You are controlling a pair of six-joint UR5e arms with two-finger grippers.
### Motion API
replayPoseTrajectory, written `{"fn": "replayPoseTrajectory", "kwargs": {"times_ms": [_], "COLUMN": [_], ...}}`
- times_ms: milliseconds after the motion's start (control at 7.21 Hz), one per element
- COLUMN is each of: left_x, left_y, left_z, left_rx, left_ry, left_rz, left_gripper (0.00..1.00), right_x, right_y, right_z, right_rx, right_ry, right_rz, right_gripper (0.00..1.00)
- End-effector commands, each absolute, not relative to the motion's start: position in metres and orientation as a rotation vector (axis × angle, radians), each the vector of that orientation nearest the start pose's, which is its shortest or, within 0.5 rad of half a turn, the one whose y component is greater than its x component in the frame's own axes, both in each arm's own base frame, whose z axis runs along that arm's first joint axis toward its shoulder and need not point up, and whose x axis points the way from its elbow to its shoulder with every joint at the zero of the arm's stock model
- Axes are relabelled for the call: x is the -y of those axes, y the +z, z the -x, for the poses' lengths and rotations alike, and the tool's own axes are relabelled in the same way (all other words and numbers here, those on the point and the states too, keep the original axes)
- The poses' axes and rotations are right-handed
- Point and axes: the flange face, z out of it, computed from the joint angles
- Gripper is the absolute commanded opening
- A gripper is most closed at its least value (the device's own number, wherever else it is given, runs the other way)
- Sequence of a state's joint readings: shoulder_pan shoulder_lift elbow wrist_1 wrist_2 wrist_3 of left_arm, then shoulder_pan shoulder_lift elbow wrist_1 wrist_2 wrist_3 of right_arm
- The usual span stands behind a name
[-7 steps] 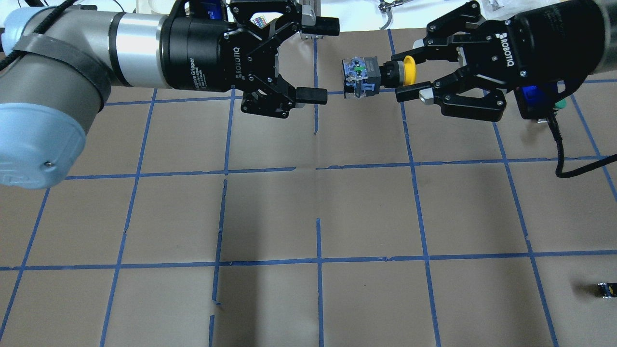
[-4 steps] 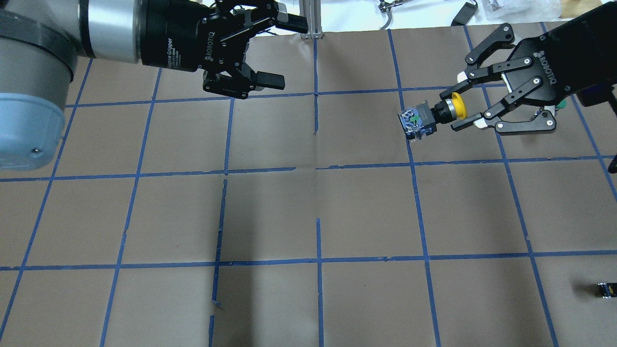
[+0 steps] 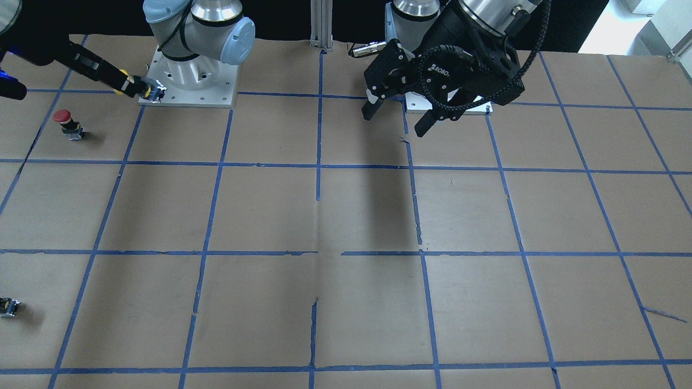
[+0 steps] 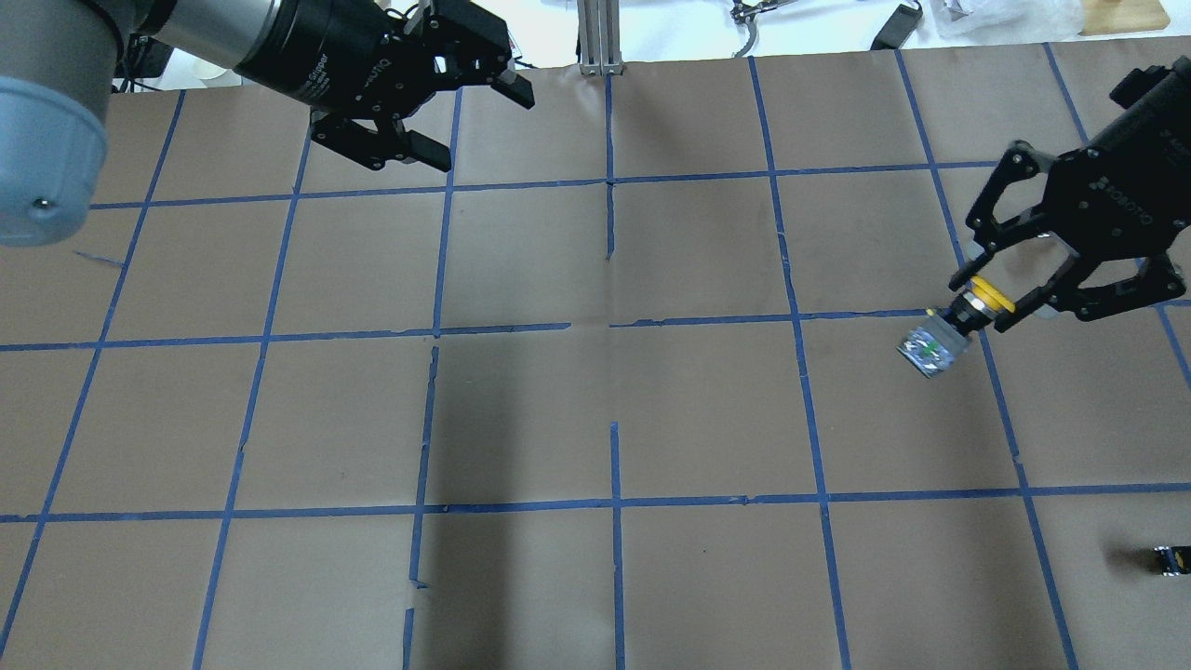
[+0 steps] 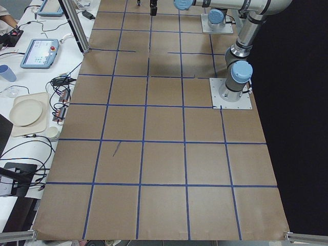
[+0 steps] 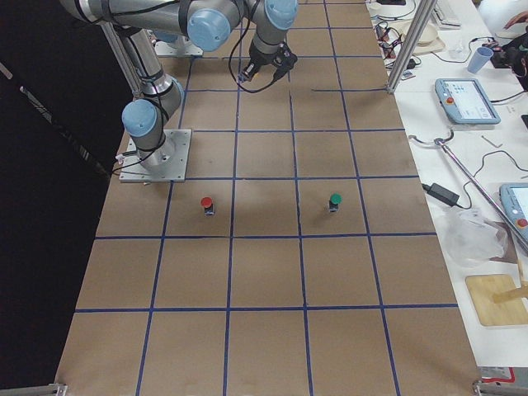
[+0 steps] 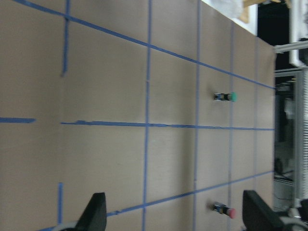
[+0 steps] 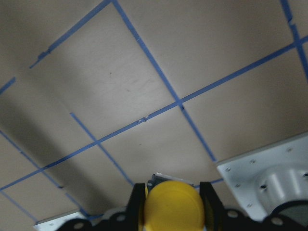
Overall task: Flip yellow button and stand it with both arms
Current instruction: 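Lower the button upright onto the table with the right gripper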
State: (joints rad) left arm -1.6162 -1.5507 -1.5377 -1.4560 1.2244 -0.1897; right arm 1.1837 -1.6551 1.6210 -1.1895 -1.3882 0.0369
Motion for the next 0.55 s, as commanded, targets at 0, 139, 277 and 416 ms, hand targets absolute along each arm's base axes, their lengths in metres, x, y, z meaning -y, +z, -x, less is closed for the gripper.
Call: {"fn": "replayPoseTrajectory", "kwargs": {"times_ms": [0,139,277,416], "left_x": [0.481,0.483,0.474,0.477], "left_y": [0.523,0.52,0.515,0.517], "left_z": [0.162,0.156,0.154,0.149], "left_rx": [-3.145,-3.089,-3.075,-3.071], "left_ry": [-0.083,-0.062,-0.044,-0.047], "left_rz": [0.123,0.113,0.065,0.042], "left_gripper": [0.99,0.99,0.99,0.99], "right_x": [0.47,0.472,0.471,0.471], "right_y": [0.426,0.404,0.383,0.362], "right_z": [0.062,0.093,0.127,0.157], "right_rx": [-2.992,-3.019,-3.05,-3.076], "right_ry": [0.323,0.228,0.123,0.043], "right_rz": [-0.311,-0.185,-0.049,0.063], "right_gripper": [0.2,0.2,0.2,0.2]}}
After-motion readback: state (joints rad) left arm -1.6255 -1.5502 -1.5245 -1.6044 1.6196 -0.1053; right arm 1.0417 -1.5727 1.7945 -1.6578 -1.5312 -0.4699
